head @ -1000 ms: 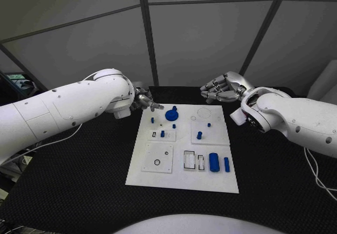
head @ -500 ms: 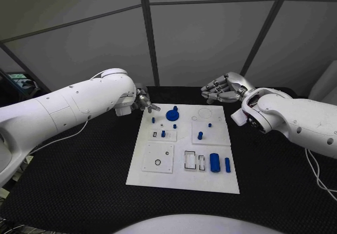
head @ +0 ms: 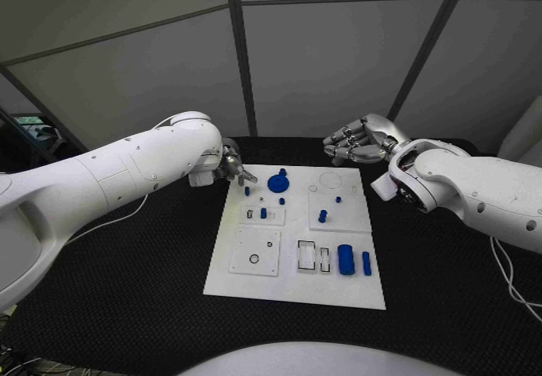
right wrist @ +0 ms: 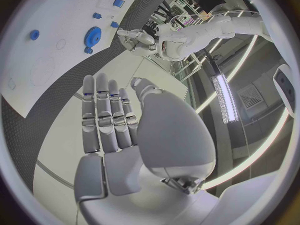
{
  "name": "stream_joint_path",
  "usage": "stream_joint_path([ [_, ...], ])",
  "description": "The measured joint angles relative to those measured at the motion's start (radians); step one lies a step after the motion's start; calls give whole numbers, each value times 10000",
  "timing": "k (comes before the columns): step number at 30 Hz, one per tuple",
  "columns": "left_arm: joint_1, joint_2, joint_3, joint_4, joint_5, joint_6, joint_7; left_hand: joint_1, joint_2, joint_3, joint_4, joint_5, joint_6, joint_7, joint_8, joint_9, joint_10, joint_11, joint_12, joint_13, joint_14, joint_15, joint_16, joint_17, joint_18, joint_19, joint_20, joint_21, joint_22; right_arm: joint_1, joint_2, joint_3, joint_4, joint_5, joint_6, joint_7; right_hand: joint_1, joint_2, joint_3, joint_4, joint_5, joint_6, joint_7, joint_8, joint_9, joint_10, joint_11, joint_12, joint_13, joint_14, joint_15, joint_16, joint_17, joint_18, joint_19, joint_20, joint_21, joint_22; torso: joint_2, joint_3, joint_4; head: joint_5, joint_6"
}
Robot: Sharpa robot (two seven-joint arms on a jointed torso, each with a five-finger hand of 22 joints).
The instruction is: Assemble the parts on the task board
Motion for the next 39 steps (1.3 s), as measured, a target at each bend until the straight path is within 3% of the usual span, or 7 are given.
stream_joint_path([
  [11, -158, 142, -10, -273, -2, 231, 1, 118, 39, -27, -28, 0, 73, 0, 0, -45, 0, 0, 0, 4, 0, 0, 0, 0, 2, 0, 0, 0, 16, 0, 11, 0, -5, 0, 9, 0, 0, 0, 0, 0, 0, 0, 0, 0, 0, 0, 0, 0, -11, 0, 0, 0, -10, 1, 0, 0, 0, -11, -12, 5, 5, -16, -21],
  [24, -189, 167, -11, -390, -3, 298, 1, 350, 165, -27, -27, 0, 143, -29, 0, -163, 1, 0, 0, -12, 0, 0, 0, 0, -4, 39, 38, 0, 56, -1, 27, 0, -13, -1, 16, 0, 0, 0, 0, 0, 35, 0, 0, 0, 1, 0, 0, 0, -10, -37, 36, 0, -9, 0, 0, 0, 0, -10, -12, 7, 5, -21, -43],
  [29, -199, 197, -11, -398, -3, 298, 15, 525, 341, 15, -124, -10, 193, -49, -38, -245, -34, -36, 0, -37, 0, 0, 0, 0, -5, 39, 38, 0, 85, -1, 37, 0, -17, -1, 21, 0, 0, 0, 30, 30, 35, 0, 0, 0, 1, 0, 0, 0, -9, -37, 36, 0, -18, 1, 0, 0, -39, -21, -12, 8, 5, -20, -64],
  [39, -213, 232, -11, -431, 1, 311, 58, 618, 355, 45, -155, -77, 193, -49, -38, -283, -35, -36, 0, -37, 0, 0, 0, 0, -4, 39, 38, 0, 113, -1, 53, 0, -23, -1, 30, 1, 0, 0, 30, 30, 34, 0, 0, 0, 1, 0, 0, 0, -18, -36, 36, 0, -18, 1, 0, 0, -38, -21, -15, 10, 5, -19, -83],
])
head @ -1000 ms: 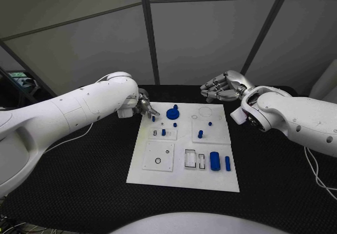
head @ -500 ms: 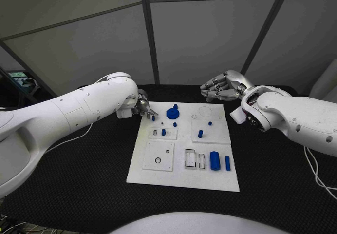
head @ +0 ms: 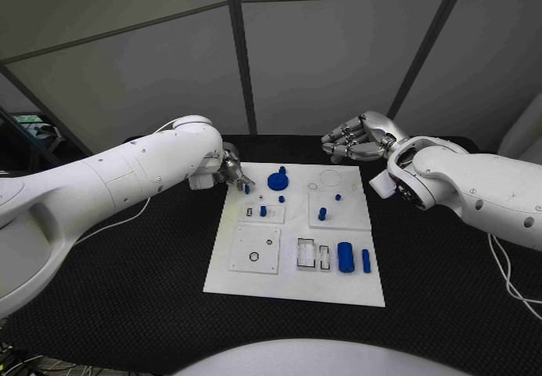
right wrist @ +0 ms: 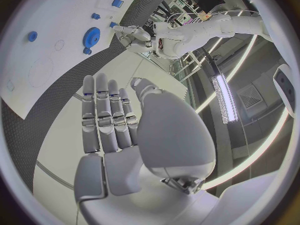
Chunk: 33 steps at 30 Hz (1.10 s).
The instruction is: Assemble the parts on the task board
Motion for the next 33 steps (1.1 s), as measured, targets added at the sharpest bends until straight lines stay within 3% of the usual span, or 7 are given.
stream_joint_path([
  [10, -6, 28, -1, -45, 19, -4, 77, 331, 212, 168, -168, -40, 72, -1, 0, -115, -36, -37, 0, -152, 0, 0, 0, 0, 0, 0, 0, 0, 11, 0, 9, 0, -2, 0, 8, 0, 0, 0, 0, 0, 0, 0, 0, 0, 0, 0, 0, 0, 1, 0, 0, 0, 1, -1, 0, 0, 0, 1, -1, 0, 0, -11, -20],
  [15, -6, 36, 0, -61, 50, -13, 146, 1153, 509, 792, -643, -707, 108, -37, -52, -249, -88, -89, -107, -274, 0, 0, 0, 0, 0, 0, 0, 0, 25, 0, 14, 0, -2, 0, 11, 0, 0, 0, 0, 0, 0, 0, 0, 0, 0, 0, 0, 0, 1, 0, 0, 0, 1, 0, 0, 0, 0, 1, -1, 1, 0, -14, -35],
  [19, 4, 39, 6, -66, 88, -24, 206, 1509, 524, 1551, -1025, -791, 106, -35, -159, -389, -96, -87, -178, -380, 0, 0, 0, 0, 0, 5, -5, 0, 24, 0, 21, 0, -5, 0, 16, 0, 0, 0, 0, 0, -1, 0, 0, 0, 0, 0, 0, 0, 1, 0, 0, 0, 2, -1, 0, 0, 0, 1, -1, 1, 0, -15, -47],
  [22, 4, 38, 5, -70, 165, -32, 242, 1634, 445, 2281, -1278, -864, 86, -15, -166, -423, -149, -70, -261, -479, 0, 0, 0, 0, 0, 39, -39, 0, 24, 0, 27, 0, -10, 0, 22, 0, 0, 0, 0, -1, -1, 0, 0, 0, 0, 0, 0, 0, 2, 0, 0, 0, 1, -1, 0, 0, 0, 1, -1, 1, 0, -15, -58],
  [25, -2, 22, 0, -66, 254, -39, 270, 1653, 389, 2601, -1039, -837, 66, 4, 7, -410, -155, -64, -268, -564, 0, 0, 0, 0, 1, 38, -39, 0, 24, 0, 30, 0, -14, 0, 27, 0, 0, 0, 0, 0, -1, 0, 0, 0, 0, 0, 0, 0, 2, 0, 0, 0, 2, -1, 0, 0, 0, 1, -1, 1, 0, -15, -66],
  [29, -12, -59, -2, -9, 410, -74, 308, 1079, -175, 3714, -1055, -813, 27, -34, 361, -194, -104, -113, -314, -687, 0, 0, 0, 0, 0, 38, -39, 0, 24, 0, 34, 0, -23, 0, 36, -1, -3, 2, 0, -1, -1, 0, 0, 0, 0, 0, 0, 0, -4, 0, 0, 0, -4, -1, 0, 0, 0, -7, -3, 0, 0, -15, -67],
  [33, -12, -268, -3, 213, 607, -174, 327, 724, -374, 4263, -1182, -661, 12, -50, 540, -23, -87, -100, -314, -715, 0, 0, 52, 0, -2, 38, -39, 0, 23, 0, 35, 0, -31, 0, 45, -3, -39, 39, 0, -1, -1, 0, 0, 0, 0, 0, 0, 0, -9, 1, -1, 0, -9, -1, 0, 0, 0, -11, -9, 0, 5, -2, -77],
])
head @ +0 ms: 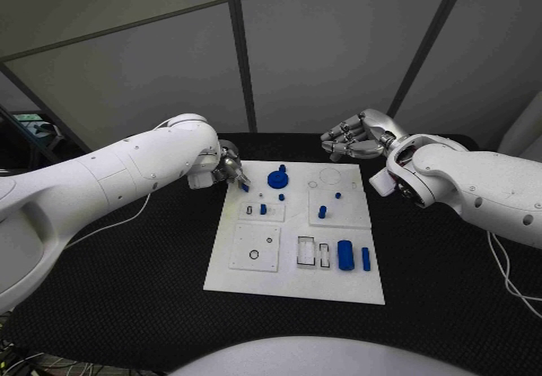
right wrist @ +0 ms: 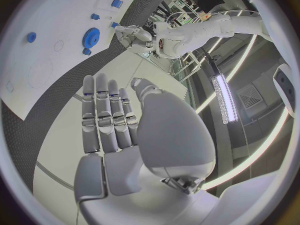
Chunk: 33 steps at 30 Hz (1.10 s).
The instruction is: Assemble the parts on the task board
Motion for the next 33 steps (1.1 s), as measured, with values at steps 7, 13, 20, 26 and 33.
stream_joint_path([
  [7, 0, -790, -1, 1073, 440, -417, -2, -487, -324, 601, -140, 346, -36, -36, 344, 204, 166, -80, 52, 0, 0, 0, 101, 0, -1, 37, -37, 72, -1, 0, -21, 0, -1, 0, 12, -4, 0, 0, 0, 0, 0, 0, 0, 0, 0, 0, 0, 0, 1, 0, 0, 0, 0, 0, 0, 0, 0, 0, -8, 1, 17, 34, -14],
  [13, 0, -1483, -6, 2272, 783, -1000, -20, -734, -494, 954, -362, 708, -55, -17, 544, 323, 272, -84, 172, 53, 1, -1, 142, 0, 0, 144, -70, 155, -1, 0, -49, 0, -1, 0, 19, -5, 0, 0, 0, 0, 39, 0, 0, 0, 0, 0, 0, 0, 1, 0, 0, 0, 1, 0, 0, 0, 0, 0, -15, 2, 31, 52, -23],
  [20, -166, -2041, -28, 3309, 953, -1713, -21, -841, -601, 1045, -398, 895, -91, -53, 653, 389, 397, -129, 217, 93, -4, -62, 142, 0, 2, 181, -107, 194, -2, 0, -51, 0, -8, 0, 26, -6, 0, 0, 0, 0, 47, 0, 0, 0, 0, 0, 0, 0, 2, 0, 0, 0, 1, 0, 0, 0, 0, -8, -16, 5, 31, 116, -28],
  [26, -443, -2289, -51, 3913, 856, -2246, 3, -906, -666, 1063, -415, 971, -90, -54, 735, 409, 430, -137, 283, 145, -4, -62, 142, 0, 0, 180, -107, 233, -2, 0, -52, 0, -23, 0, 32, -6, 0, 0, 0, 0, 47, 0, 0, 0, 0, 0, 0, 0, 2, 0, 0, 0, 2, 0, 0, 0, 0, -8, -10, 0, 16, 135, -40],
  [33, -622, -2361, -103, 4173, 668, -2537, 12, -918, -677, 1094, -391, 1048, -49, -95, 744, 458, 506, -136, 283, 150, -4, -62, 142, 0, -1, 180, -107, 233, -3, 0, -61, 0, -32, -1, 43, -6, 0, 0, 0, 0, 47, 0, 0, 0, 0, 0, 0, 0, 2, 0, 0, 0, 2, 0, 0, 0, 0, -7, 1, -4, 6, 138, -42],
])
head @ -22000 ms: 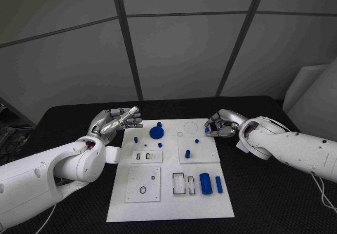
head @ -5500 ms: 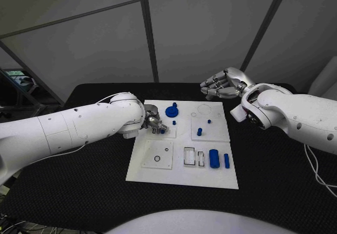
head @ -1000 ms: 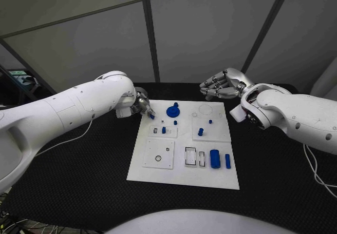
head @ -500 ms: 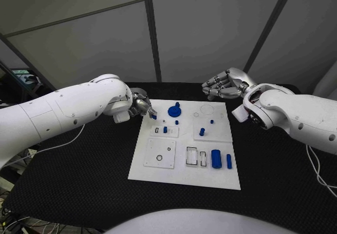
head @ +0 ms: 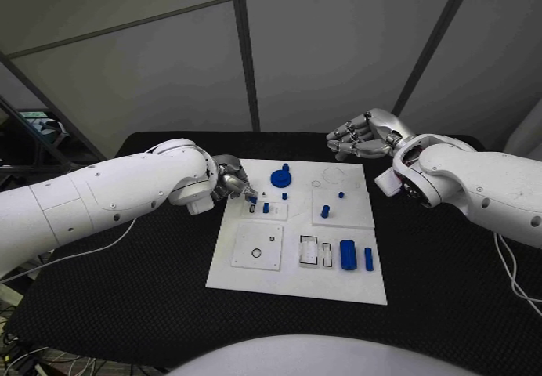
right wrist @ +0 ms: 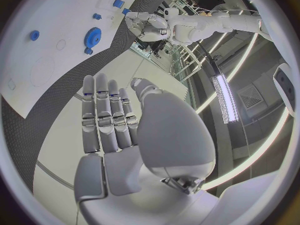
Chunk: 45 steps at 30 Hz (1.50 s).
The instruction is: Assemble the parts on the task board
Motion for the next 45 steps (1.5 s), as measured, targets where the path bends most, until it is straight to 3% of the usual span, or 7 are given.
stream_joint_path([
  [18, -70, 35, -145, -21, -558, 192, -144, -91, -91, 26, -27, 117, -1, 2, 64, -4, 36, -30, 38, 10, 0, 1, -1, 0, 1, 35, -36, 0, -1, -3, 11, -1, -19, 0, 30, -1, 0, 0, 0, 0, 0, 0, 0, 0, 0, 0, 0, 0, 1, 0, 0, 0, 1, -1, 0, 0, 0, 1, 4, -2, 0, 20, -61],
  [30, -47, 60, -238, -31, -638, 514, -165, -196, -196, 269, -269, 117, -2, 3, 65, 20, 50, -14, 38, -3, 0, 2, -1, 0, 2, 34, -36, 0, -1, -4, 10, -1, -20, 0, 42, 0, -42, 42, 29, 29, 0, 0, 0, 0, 0, 0, 0, 0, -15, 0, 0, 0, -15, -1, 0, 0, -46, -13, 3, 1, 0, 16, -87],
  [45, -15, 125, -271, -47, -764, 676, -176, -193, -193, 273, -274, 160, -3, 4, 65, 38, 50, -8, 37, -3, -24, -21, -1, 0, 1, 34, -36, 0, 7, -5, 15, -1, -26, 0, 54, 4, -41, 41, 29, 29, 0, 0, 0, 0, 0, 0, 0, 0, -14, 0, 0, 0, -15, 0, 0, 0, -46, -11, 2, 3, 0, 10, -113],
])
